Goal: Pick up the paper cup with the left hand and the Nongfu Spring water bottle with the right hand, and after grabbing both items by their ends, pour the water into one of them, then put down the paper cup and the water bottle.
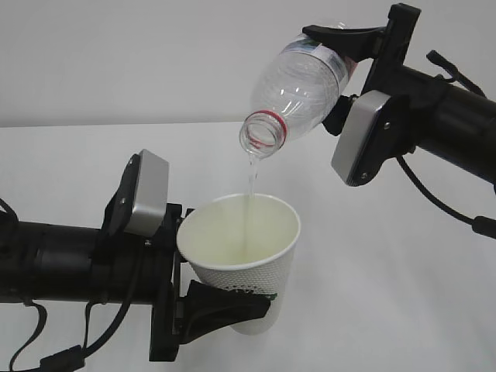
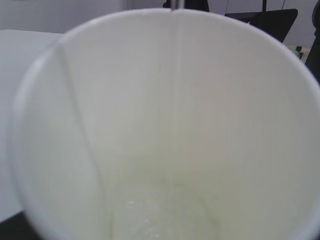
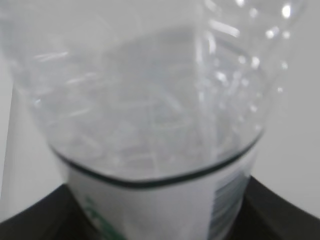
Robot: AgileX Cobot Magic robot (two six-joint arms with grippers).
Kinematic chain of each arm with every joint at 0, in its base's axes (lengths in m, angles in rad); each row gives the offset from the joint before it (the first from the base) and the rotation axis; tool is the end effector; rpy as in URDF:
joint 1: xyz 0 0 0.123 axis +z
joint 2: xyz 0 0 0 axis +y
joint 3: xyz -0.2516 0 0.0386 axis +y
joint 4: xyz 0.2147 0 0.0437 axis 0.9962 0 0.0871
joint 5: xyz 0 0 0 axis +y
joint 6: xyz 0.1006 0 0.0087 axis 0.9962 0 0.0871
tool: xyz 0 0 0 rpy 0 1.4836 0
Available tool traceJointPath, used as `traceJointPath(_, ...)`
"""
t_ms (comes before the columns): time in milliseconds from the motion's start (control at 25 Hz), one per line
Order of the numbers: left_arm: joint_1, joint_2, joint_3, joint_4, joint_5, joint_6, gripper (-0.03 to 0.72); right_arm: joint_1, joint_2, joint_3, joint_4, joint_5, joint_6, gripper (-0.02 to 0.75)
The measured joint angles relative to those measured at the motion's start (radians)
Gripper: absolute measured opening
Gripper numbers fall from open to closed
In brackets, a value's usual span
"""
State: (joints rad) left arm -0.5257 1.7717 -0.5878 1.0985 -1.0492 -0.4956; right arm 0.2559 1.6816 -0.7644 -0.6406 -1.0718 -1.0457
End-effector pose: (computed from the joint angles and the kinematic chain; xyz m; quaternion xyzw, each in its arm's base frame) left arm 0.1927 -0.2019 0.1528 0.5098 0.6097 -0.4168 0.4412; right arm 0.2928 0.1314 0.2371 -0.6017 0.2775 -0.2396 0.7096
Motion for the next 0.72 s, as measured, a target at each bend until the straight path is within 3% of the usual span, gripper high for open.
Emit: traceJointPath(720, 0.0, 0.0, 0.0, 0.0, 0.0, 0.0, 0.529, 0.0, 0.0, 0.0, 0.0, 0.0, -0.002, 0.47)
